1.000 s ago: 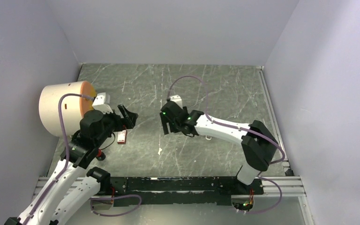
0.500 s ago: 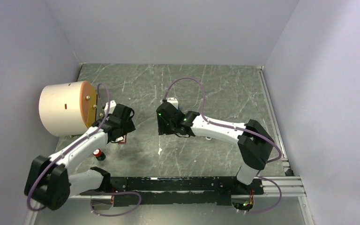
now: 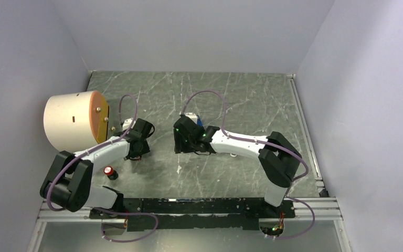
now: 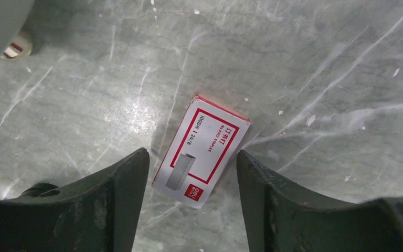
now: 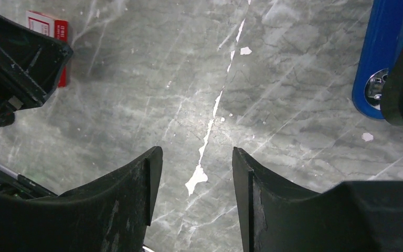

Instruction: Load the staples into the stapler

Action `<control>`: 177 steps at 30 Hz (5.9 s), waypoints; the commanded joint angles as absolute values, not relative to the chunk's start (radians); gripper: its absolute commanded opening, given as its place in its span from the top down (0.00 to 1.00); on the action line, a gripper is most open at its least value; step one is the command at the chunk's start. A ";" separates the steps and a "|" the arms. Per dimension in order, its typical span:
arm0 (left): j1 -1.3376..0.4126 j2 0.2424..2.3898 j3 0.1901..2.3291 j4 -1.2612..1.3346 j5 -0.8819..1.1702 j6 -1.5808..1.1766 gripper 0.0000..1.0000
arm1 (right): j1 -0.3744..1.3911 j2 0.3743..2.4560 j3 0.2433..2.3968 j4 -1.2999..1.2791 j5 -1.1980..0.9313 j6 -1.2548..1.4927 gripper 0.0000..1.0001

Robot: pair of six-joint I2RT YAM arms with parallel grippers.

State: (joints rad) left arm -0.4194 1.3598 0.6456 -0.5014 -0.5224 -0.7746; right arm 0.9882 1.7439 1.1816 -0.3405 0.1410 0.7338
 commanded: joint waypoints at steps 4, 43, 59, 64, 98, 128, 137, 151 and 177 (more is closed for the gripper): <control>-0.385 1.424 0.610 -0.353 -0.403 -0.702 0.40 | 0.971 1.784 1.196 -0.329 0.144 0.730 0.44; -0.599 1.470 0.677 -0.264 -0.062 -0.567 0.63 | 0.722 2.008 1.295 -0.475 0.209 0.371 0.27; -0.752 1.520 0.735 -0.286 -0.105 -0.506 0.49 | 0.708 1.724 1.079 -0.327 -0.026 0.433 0.28; -0.752 1.472 0.827 -0.370 -0.062 -0.542 0.26 | 0.708 1.663 1.017 -0.282 -0.103 0.453 0.27; -0.751 0.968 0.472 -0.340 -0.387 -0.983 0.52 | 0.920 2.104 1.427 -0.234 -0.150 0.664 0.48; -0.751 1.107 0.425 -0.151 -0.172 -0.925 0.74 | 0.900 1.892 1.347 -0.426 -0.025 0.386 0.73; -0.673 1.037 0.394 -0.215 -0.165 -0.950 0.75 | 0.896 1.762 1.194 -0.186 -0.329 -0.132 0.33; -0.447 0.906 0.325 -0.228 0.056 -0.891 0.72 | 0.908 1.853 1.215 -0.361 -0.650 -0.729 0.33; -0.410 0.907 0.275 -0.180 0.142 -0.921 0.68 | 0.988 1.931 1.246 -0.353 -0.477 -0.745 0.36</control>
State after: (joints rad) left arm -0.4210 0.9161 0.2829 -0.2176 0.0883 -0.9096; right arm 0.9756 1.9068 1.2118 -0.3305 -0.4843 -0.7158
